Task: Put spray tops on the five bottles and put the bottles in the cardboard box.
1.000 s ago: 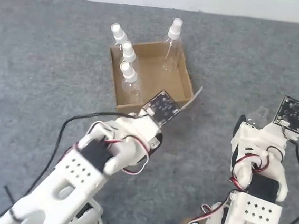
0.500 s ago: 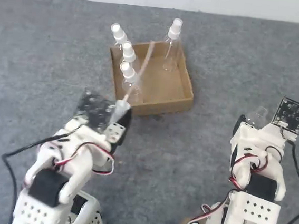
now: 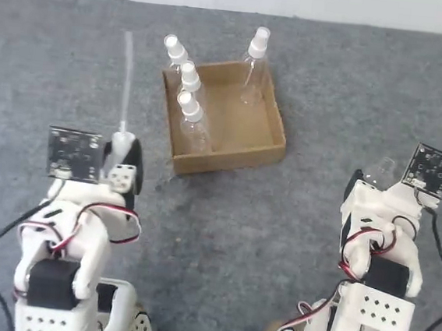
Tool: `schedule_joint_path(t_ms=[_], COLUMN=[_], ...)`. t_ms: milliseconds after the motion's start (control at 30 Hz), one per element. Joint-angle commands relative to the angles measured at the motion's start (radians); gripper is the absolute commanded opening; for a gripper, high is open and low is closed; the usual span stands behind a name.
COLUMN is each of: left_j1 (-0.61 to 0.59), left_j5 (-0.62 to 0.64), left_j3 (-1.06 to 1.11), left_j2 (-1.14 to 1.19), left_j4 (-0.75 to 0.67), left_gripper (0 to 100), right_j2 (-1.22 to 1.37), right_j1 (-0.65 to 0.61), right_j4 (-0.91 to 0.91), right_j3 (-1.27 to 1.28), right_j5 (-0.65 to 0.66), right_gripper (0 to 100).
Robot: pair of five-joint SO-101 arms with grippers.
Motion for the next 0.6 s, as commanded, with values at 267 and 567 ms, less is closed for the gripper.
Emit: schedule_joint_path(t_ms=[267,567], left_j1=[-0.153,-0.169], left_j5=[0.021,0.035], left_j3=[0.068,0.064], left_j2=[-0.012,0.049], left_j4=[-0.112,-0.109], left_gripper=[1,1], right_j2=[-0.028,-0.028], right_j1=[0.005,0.004], right_j4=[-0.019,-0.019], right_j3=[-0.012,-0.012], right_j5=[-0.009,-0.009], right_gripper=[2.3,2.3])
